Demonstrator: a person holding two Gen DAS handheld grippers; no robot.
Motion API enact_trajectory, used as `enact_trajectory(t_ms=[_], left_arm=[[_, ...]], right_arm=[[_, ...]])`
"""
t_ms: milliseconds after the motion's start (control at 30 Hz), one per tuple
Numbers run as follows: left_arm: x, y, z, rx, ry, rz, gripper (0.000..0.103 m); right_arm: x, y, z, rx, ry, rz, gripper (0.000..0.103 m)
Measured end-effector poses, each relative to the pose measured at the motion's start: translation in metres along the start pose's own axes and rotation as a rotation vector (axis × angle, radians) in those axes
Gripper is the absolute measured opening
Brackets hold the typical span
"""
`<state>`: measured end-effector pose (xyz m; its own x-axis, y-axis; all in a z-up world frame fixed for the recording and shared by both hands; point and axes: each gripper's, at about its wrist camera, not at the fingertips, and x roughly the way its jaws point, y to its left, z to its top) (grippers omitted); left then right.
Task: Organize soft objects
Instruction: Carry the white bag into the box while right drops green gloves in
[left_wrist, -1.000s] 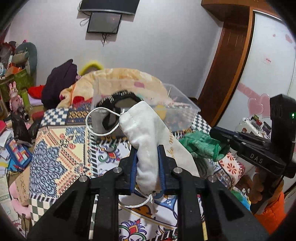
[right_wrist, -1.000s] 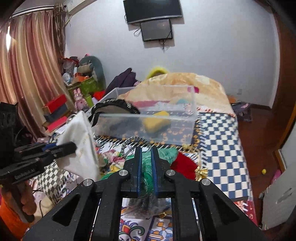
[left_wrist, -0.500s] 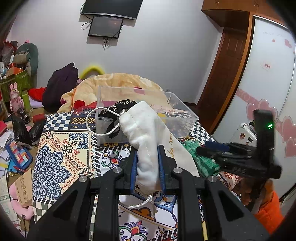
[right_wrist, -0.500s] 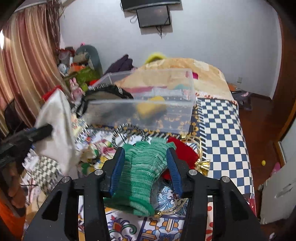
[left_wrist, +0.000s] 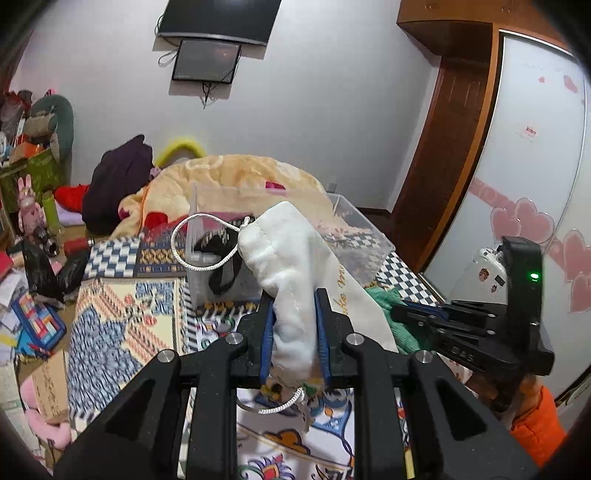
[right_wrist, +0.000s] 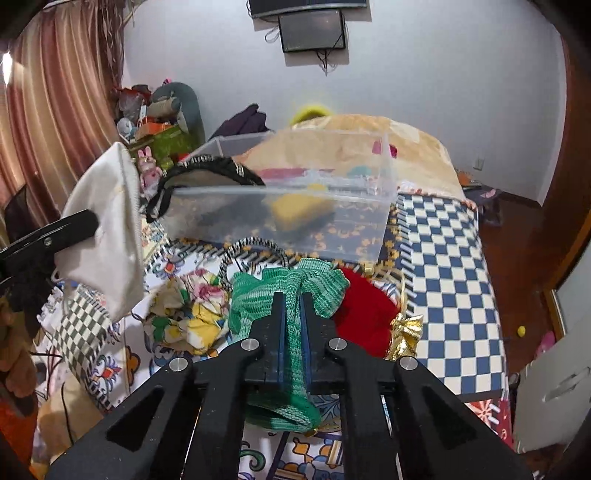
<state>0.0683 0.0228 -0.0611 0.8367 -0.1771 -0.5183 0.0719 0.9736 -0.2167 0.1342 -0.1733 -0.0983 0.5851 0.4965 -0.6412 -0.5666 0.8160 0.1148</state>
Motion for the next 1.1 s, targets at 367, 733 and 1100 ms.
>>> enact_trajectory(t_ms=[367, 733, 1100], left_arm=[[0.012, 0.007, 0.057, 0.032, -0.096, 0.055, 0.02], [0.057, 0.028, 0.092, 0.014, -0.088, 0.102, 0.02], [0.127, 0.044, 0.078, -0.026, 0.092, 0.065, 0.02]], right_arm=[[-0.044, 0.001, 0.046, -0.015, -0.173, -0.018, 0.006], [-0.021, -0.001, 0.092, -0.031, -0.23, -0.07, 0.006], [0.035, -0.016, 0.101, -0.033, -0.127, -0.1, 0.006]])
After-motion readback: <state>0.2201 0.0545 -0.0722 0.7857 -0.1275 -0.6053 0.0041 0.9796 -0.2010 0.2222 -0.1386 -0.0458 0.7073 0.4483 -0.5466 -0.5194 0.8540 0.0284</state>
